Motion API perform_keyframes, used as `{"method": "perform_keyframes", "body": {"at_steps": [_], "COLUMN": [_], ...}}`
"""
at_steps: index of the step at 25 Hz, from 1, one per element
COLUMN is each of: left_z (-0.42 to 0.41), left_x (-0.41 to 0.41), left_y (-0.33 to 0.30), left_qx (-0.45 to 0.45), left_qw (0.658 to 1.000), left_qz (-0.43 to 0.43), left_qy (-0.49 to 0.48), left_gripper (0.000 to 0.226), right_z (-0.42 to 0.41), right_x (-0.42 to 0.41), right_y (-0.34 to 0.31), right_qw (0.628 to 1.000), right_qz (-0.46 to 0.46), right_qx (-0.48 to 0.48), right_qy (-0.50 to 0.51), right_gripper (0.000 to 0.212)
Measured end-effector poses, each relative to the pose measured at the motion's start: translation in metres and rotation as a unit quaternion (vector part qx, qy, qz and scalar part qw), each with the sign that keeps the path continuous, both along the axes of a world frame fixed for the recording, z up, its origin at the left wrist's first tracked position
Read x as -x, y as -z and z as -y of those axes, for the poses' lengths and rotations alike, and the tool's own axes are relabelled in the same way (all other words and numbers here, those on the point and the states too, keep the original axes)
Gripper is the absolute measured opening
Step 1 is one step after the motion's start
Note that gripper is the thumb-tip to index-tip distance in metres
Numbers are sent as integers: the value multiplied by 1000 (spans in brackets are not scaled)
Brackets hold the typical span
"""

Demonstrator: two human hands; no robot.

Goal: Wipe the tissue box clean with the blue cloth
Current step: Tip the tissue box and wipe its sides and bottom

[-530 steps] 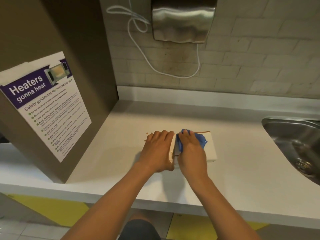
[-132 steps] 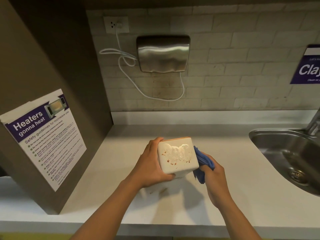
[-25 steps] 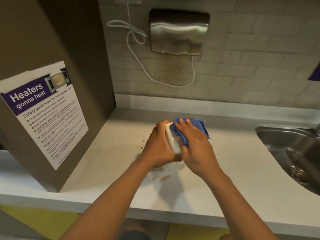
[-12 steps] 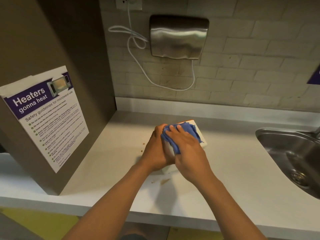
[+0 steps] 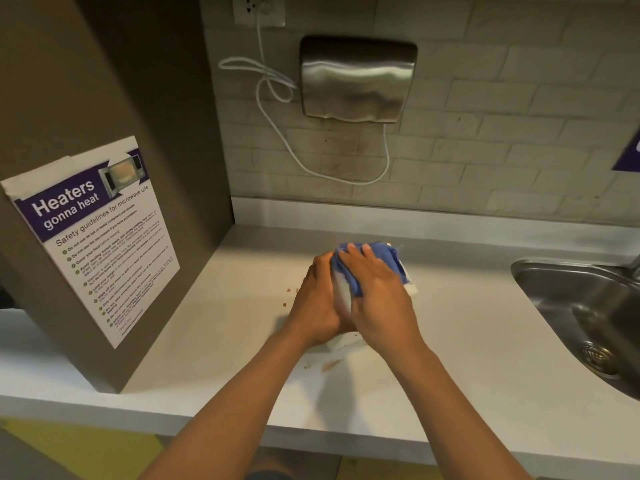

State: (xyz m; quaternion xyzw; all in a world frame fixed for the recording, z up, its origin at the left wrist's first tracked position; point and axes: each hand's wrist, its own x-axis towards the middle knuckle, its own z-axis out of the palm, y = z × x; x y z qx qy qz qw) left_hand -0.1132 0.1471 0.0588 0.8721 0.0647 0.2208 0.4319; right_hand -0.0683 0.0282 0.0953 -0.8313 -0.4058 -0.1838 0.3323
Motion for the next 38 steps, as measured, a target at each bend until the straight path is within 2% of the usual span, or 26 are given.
{"method": "perform_keyframes", "body": {"at_steps": [2,3,5,7,11,14,19,22,24,26,29,31,33,35,38], "left_z": [-2,-3,-4,-5,1,5,0,-1,-4,-7,-10,-11,-9,-4,-3], "left_x": [0,-1,-3,-4,0,2,-3,-5,-7,-9,-10,-10,-10,-8,-9], "left_y": [-2,-1,1,5,3,3,2,3,3,5,8,9,9,10,11], "left_qx": [6,9,3,3,5,-14,0,8,20,36,29,23,23,22,11], "left_qw": [1000,1000,999,999,999,998,998,998,998,998,998,999,999,999,999], "left_qz": [2,-11,-48,-50,-31,-37,-48,-42,-36,-29,-44,-42,-27,-20,-18], "left_qy": [6,5,0,-18,-43,-41,-50,-52,-50,-48,-25,-15,-21,-31,-48], "left_gripper": [91,94,116,121,111,112,114,115,116,113,113,114,110,110,116], "right_z": [7,13,27,38,42,32,19,15,11,6,4,5,6,3,-8], "right_x": [10,14,16,12,-10,-39,-59,-46,-30,-12,10,12,3,-13,-23], "right_y": [7,11,19,27,16,-2,-17,-8,2,15,24,24,11,-6,-23], "right_qw": [1000,1000,999,999,990,963,960,971,985,993,998,996,997,999,999], "right_qz": [10,2,-17,-37,-78,-163,-202,-117,-50,-34,4,65,48,18,27], "right_qx": [12,19,22,-17,-96,-126,-75,-72,-107,-110,-68,-45,-28,-31,4], "right_qy": [-21,-23,-21,-8,70,173,177,196,126,35,-11,-42,-48,-11,31], "right_gripper": [52,53,51,47,42,28,23,23,26,36,48,44,42,39,33]}}
